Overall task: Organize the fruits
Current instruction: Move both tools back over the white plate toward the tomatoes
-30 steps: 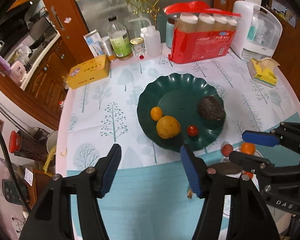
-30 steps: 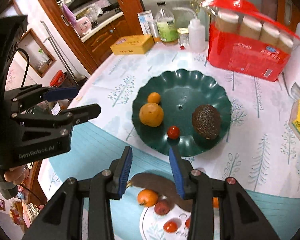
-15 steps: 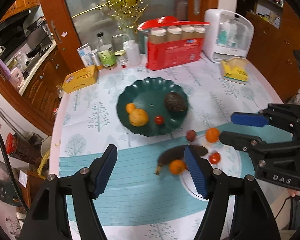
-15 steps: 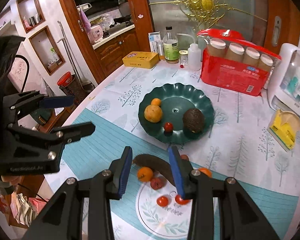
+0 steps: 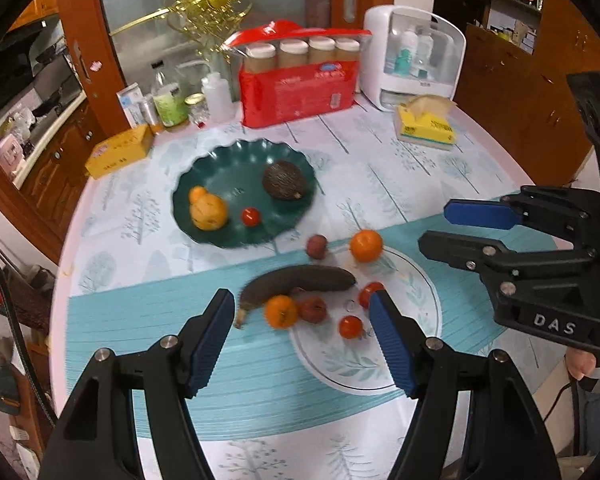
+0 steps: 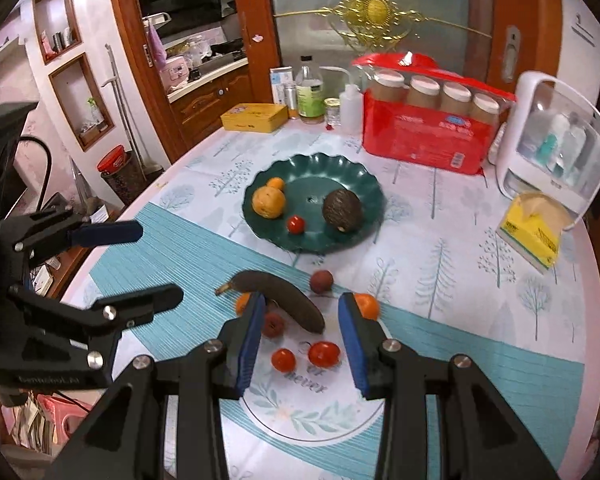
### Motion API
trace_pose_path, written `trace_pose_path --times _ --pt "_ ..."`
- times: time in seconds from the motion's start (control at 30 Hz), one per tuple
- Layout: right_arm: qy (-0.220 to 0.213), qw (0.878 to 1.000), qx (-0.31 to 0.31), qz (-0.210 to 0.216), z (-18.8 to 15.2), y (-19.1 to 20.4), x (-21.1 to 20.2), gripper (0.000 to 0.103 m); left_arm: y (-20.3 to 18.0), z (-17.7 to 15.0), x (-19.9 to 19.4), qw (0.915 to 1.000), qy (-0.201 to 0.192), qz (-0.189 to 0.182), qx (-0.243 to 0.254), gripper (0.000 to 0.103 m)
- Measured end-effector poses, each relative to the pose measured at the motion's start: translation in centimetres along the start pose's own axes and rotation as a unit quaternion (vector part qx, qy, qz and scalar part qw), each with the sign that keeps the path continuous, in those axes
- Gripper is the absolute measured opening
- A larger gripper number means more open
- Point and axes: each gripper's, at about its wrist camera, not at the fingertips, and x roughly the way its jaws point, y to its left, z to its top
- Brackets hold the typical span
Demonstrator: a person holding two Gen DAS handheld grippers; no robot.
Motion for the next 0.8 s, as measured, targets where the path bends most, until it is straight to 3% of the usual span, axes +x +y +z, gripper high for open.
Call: trace_pose_path --times 0.47,0.8 --pt "0.05 0.999 0.0 -0.016 -7.5 -2.7 7.5 0.039 -2.1 -5.8 10.2 0.9961 0.05 -0.048 -0.056 0.069" --pt "0.049 0.999 -0.011 0.012 -9.3 -3.1 11.5 0.038 -0.6 -6.2 13.5 0.9908 0.053 -0.062 -0.108 0.067"
